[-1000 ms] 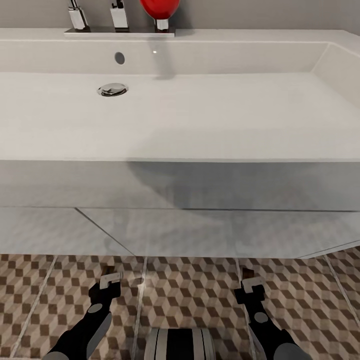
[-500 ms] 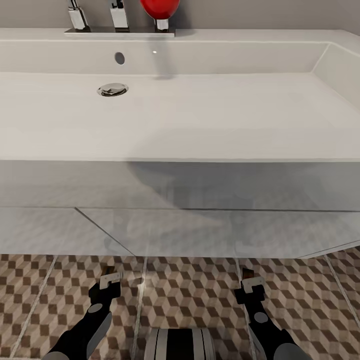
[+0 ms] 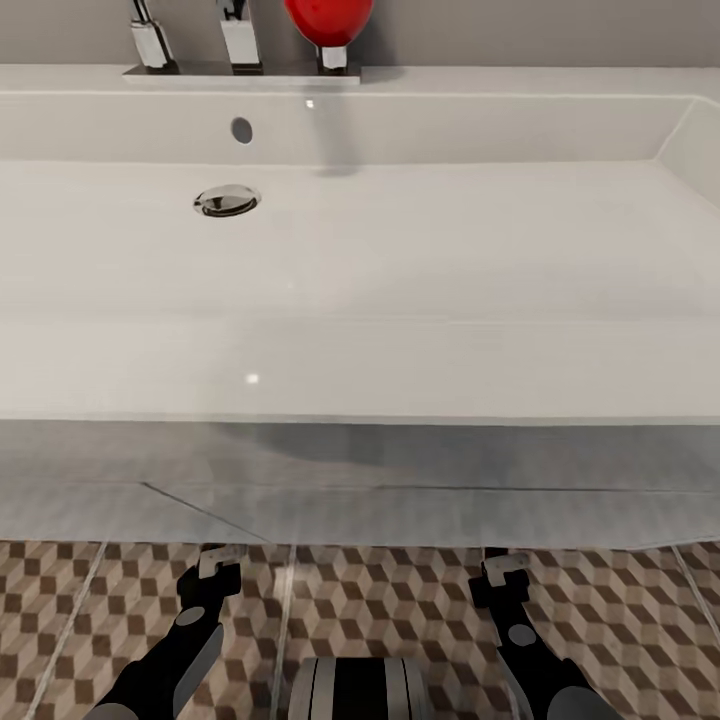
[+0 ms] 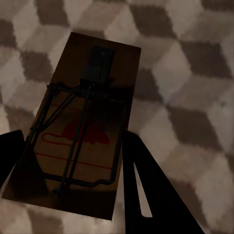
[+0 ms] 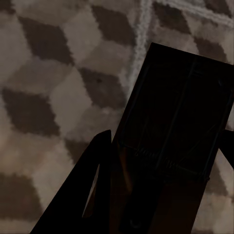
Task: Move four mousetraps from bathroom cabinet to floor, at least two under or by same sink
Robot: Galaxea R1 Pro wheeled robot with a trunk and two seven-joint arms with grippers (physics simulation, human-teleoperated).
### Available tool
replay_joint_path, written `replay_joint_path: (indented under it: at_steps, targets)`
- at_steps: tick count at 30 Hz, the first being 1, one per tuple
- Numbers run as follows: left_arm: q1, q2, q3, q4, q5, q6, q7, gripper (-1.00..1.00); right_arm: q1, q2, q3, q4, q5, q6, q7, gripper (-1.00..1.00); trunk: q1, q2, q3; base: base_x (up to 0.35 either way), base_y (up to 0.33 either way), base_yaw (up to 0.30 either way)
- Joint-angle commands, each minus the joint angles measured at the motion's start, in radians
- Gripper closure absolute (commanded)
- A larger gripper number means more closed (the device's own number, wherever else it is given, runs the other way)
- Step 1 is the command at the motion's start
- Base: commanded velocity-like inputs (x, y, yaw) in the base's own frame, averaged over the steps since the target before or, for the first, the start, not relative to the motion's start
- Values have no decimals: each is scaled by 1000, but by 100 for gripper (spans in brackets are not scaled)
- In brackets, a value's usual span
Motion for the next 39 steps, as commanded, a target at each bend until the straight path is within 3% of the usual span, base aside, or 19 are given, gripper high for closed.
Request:
replay_joint_path:
  at_steps: [1,39]
  targets:
    - [-1,2,-8,0,10,-5,7,100,-1,1,-7,1,9,-4,0,100,0,0,-1,41,11,0]
    - [-1,0,-11,0,10,-2,4,100,-1,1,-7,1,10,-3,0,100,0,0,-1,2,1,0]
